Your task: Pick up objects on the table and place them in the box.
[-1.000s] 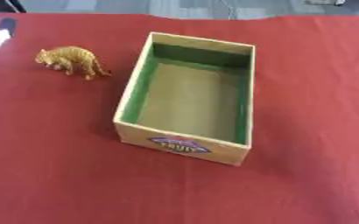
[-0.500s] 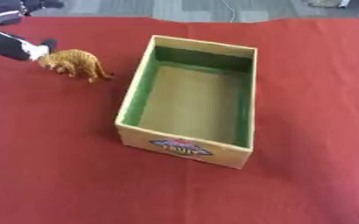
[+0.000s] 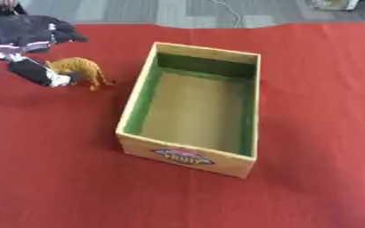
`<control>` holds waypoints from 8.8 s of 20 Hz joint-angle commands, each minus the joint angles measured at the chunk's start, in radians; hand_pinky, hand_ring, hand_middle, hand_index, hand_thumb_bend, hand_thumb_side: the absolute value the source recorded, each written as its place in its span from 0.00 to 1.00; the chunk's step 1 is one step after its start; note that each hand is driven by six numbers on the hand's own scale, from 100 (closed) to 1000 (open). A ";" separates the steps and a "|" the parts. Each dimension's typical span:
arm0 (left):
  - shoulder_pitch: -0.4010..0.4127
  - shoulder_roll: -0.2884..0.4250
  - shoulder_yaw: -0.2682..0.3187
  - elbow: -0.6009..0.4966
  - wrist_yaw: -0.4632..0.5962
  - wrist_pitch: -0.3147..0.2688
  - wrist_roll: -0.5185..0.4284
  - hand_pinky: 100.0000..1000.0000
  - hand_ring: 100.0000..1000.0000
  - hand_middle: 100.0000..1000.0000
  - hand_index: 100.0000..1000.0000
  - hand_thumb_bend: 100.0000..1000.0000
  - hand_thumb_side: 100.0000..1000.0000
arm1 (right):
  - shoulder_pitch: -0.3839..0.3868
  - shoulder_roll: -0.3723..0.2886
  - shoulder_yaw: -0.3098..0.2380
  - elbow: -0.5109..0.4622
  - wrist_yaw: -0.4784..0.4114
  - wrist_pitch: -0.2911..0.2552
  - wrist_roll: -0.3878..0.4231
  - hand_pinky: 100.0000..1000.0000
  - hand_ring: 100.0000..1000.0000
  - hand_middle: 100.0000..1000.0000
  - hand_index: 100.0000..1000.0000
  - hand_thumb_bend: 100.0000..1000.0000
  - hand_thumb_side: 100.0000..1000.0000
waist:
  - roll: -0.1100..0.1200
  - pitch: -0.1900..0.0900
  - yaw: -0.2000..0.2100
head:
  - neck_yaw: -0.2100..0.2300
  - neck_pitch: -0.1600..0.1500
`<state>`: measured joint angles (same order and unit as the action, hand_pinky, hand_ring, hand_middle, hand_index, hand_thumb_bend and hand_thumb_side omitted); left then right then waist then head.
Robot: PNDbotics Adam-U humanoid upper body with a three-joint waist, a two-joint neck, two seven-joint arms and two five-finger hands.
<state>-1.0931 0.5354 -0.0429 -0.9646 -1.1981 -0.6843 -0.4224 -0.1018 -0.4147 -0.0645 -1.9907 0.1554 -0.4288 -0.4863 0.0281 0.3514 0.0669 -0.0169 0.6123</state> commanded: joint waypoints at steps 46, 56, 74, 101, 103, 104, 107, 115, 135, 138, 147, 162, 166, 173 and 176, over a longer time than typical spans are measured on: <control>-0.038 0.075 0.095 0.139 -0.078 0.077 -0.088 0.99 0.93 0.74 1.00 0.19 0.54 | -0.043 0.004 0.030 -0.009 0.025 0.016 0.022 0.85 0.59 0.42 0.79 0.00 0.40 | 0.044 0.045 -0.065 | 0.062 -0.059; -0.033 0.069 0.099 0.145 -0.101 0.083 -0.048 0.87 0.79 0.55 0.81 0.00 0.43 | -0.042 0.009 0.029 -0.009 0.022 0.018 0.017 0.86 0.59 0.42 0.79 0.00 0.40 | 0.043 0.046 -0.067 | 0.063 -0.058; -0.027 0.071 0.086 0.148 -0.087 0.129 0.062 0.72 0.62 0.40 0.52 0.00 0.30 | -0.038 0.014 0.024 -0.009 0.023 0.023 0.012 0.86 0.59 0.41 0.79 0.00 0.40 | 0.040 0.038 -0.064 | 0.059 -0.047; -0.055 0.069 0.035 -0.002 0.057 0.075 0.013 0.63 0.54 0.32 0.46 0.00 0.17 | -0.028 -0.017 -0.012 -0.009 -0.058 0.031 0.008 0.85 0.59 0.42 0.78 0.00 0.38 | 0.054 -0.050 -0.059 | 0.046 -0.010; -0.067 0.054 0.025 -0.031 0.071 0.070 0.016 0.63 0.54 0.32 0.46 0.00 0.17 | -0.028 -0.022 -0.013 -0.009 -0.067 0.029 0.009 0.85 0.59 0.42 0.78 0.00 0.38 | 0.055 -0.057 -0.061 | 0.046 -0.006; -0.074 0.045 0.020 -0.045 0.080 0.066 0.014 0.63 0.54 0.32 0.46 0.00 0.17 | -0.029 -0.024 -0.014 -0.009 -0.071 0.028 0.010 0.85 0.59 0.43 0.78 0.00 0.37 | 0.055 -0.059 -0.063 | 0.046 -0.004; -0.090 0.015 -0.002 -0.096 0.106 0.060 0.010 0.63 0.54 0.32 0.46 0.00 0.17 | -0.034 -0.030 -0.016 -0.009 -0.086 0.025 0.013 0.85 0.59 0.43 0.78 0.00 0.37 | 0.055 -0.068 -0.073 | 0.049 0.001; -0.107 -0.024 -0.030 -0.172 0.149 0.070 -0.018 0.62 0.54 0.32 0.46 0.00 0.18 | -0.038 -0.039 -0.024 -0.009 -0.111 0.021 0.021 0.85 0.59 0.43 0.78 0.00 0.37 | 0.055 -0.078 -0.094 | 0.058 0.003; -0.076 -0.268 -0.122 -0.309 -0.041 0.121 0.081 0.62 0.54 0.32 0.46 0.00 0.18 | -0.083 -0.019 -0.036 -0.009 -0.146 0.026 0.001 0.85 0.59 0.43 0.78 0.00 0.35 | 0.051 -0.056 -0.145 | 0.113 -0.008; -0.062 -0.281 -0.126 -0.281 -0.084 0.112 0.093 0.62 0.54 0.32 0.46 0.00 0.17 | -0.083 -0.016 -0.035 -0.009 -0.143 0.026 0.000 0.85 0.58 0.43 0.78 0.00 0.36 | 0.050 -0.053 -0.146 | 0.113 -0.008; -0.007 -0.341 -0.134 -0.192 -0.155 0.082 0.103 0.61 0.54 0.32 0.47 0.00 0.17 | -0.081 -0.008 -0.031 -0.009 -0.129 0.030 -0.002 0.86 0.58 0.43 0.78 0.00 0.36 | 0.045 -0.043 -0.138 | 0.094 0.002; 0.029 -0.367 -0.141 -0.176 -0.160 0.072 0.000 0.79 0.79 0.69 0.90 0.00 0.32 | -0.082 -0.002 -0.029 -0.009 -0.135 0.031 0.001 0.85 0.58 0.43 0.77 0.00 0.36 | 0.033 -0.047 -0.133 | 0.075 0.034; 0.026 -0.361 -0.146 -0.194 -0.204 0.063 -0.023 0.93 0.94 0.86 1.00 0.25 0.70 | -0.084 -0.003 -0.029 -0.009 -0.139 0.030 0.001 0.85 0.58 0.43 0.77 0.00 0.36 | 0.032 -0.049 -0.135 | 0.081 0.031; 0.024 -0.355 -0.134 -0.206 -0.273 0.060 -0.028 1.00 1.00 0.99 1.00 0.55 0.95 | -0.086 -0.006 -0.030 -0.009 -0.150 0.027 0.004 0.85 0.58 0.42 0.77 0.00 0.35 | 0.031 -0.055 -0.137 | 0.088 0.025; 0.025 -0.354 -0.134 -0.207 -0.277 0.056 -0.016 1.00 1.00 0.99 1.00 0.46 0.89 | -0.086 -0.007 -0.031 -0.009 -0.154 0.027 0.004 0.85 0.58 0.43 0.77 0.00 0.35 | 0.031 -0.057 -0.138 | 0.090 0.022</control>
<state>-1.0477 0.1592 -0.1860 -1.1521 -1.4696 -0.6266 -0.4438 -0.1770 -0.4079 -0.0910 -1.9907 0.0084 -0.4014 -0.4828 0.0658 0.3183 -0.0687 0.0682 0.6399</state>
